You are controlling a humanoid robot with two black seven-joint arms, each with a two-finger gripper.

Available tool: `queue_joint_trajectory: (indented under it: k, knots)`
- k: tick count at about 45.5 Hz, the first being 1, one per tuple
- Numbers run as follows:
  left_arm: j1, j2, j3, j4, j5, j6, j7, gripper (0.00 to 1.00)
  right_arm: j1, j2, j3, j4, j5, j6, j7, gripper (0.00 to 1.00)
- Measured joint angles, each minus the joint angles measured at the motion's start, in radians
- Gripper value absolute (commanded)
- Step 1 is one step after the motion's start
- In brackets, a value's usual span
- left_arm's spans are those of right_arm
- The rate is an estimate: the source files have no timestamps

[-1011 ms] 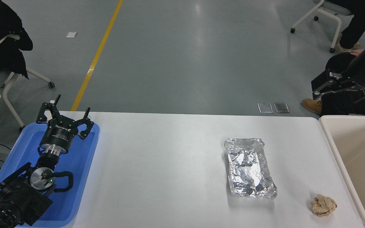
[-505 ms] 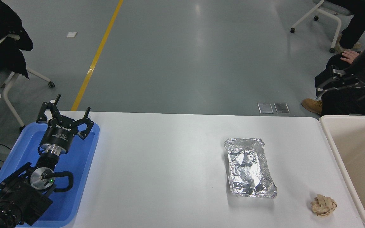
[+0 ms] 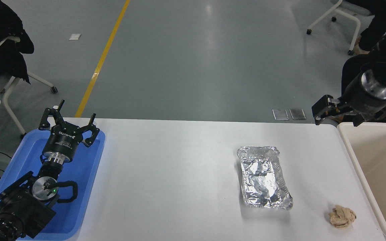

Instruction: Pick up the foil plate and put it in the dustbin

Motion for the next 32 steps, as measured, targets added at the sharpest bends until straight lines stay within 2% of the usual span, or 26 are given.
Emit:
queue_joint_trajectory:
  k: [17, 32]
  knots:
    - [0.001, 0.000, 0.000, 0.000, 0.000, 0.000, 0.000, 1.00, -0.280, 0.172, 0.085, -0.164, -0.083, -0.162, 0.004, 1.00]
    - [0.001, 0.000, 0.000, 0.000, 0.000, 0.000, 0.000, 1.00, -0.445, 0.233, 0.159, -0.227, -0.159, -0.236, 0.016, 1.00]
